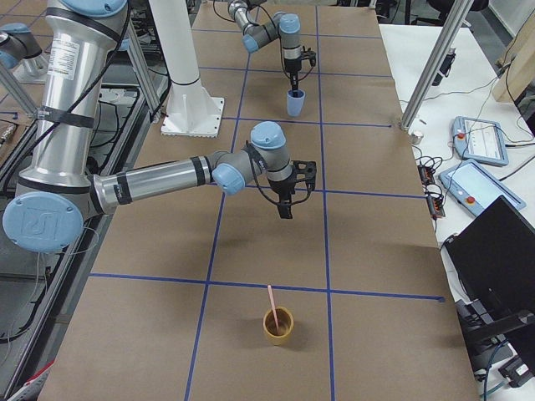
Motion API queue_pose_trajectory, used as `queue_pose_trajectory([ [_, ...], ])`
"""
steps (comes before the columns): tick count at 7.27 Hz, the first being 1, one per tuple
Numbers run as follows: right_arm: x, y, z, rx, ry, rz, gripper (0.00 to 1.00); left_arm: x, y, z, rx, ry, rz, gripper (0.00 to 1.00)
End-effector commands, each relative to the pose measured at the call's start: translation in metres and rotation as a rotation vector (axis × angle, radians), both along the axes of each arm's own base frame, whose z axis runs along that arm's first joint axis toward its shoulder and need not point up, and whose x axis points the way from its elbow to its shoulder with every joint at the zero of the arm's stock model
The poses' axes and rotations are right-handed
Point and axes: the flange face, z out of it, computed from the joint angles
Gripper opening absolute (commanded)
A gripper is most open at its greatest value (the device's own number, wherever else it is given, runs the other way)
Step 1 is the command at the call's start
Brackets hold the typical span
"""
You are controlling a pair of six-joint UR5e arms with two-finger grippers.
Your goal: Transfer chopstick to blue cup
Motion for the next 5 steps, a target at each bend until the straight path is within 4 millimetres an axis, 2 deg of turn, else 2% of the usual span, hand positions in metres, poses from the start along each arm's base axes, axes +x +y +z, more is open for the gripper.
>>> queue_pose_trajectory([
  [1, 0.0, 0.0, 0.0, -0.002, -0.002, 0.002, 1.0, 0.017, 0.016, 0.0, 0.004, -0.008, 0.024, 0.0],
  [2, 0.0, 0.0, 0.0, -0.003, -0.002, 0.004, 1.0, 0.023, 0.025, 0.001, 0.003, -0.009, 0.04, 0.02],
  [3, 0.0, 0.0, 0.0, -0.004, -0.003, 0.001, 1.0, 0.027, 0.029, 0.0, 0.006, -0.009, 0.047, 0.14],
  [4, -0.001, 0.0, -0.001, -0.003, -0.004, 0.001, 1.0, 0.027, 0.03, -0.002, 0.012, -0.006, 0.049, 0.31],
  [5, 0.0, -0.001, -0.001, -0.003, -0.004, 0.003, 1.0, 0.024, 0.031, -0.006, 0.018, 0.002, 0.052, 0.73],
])
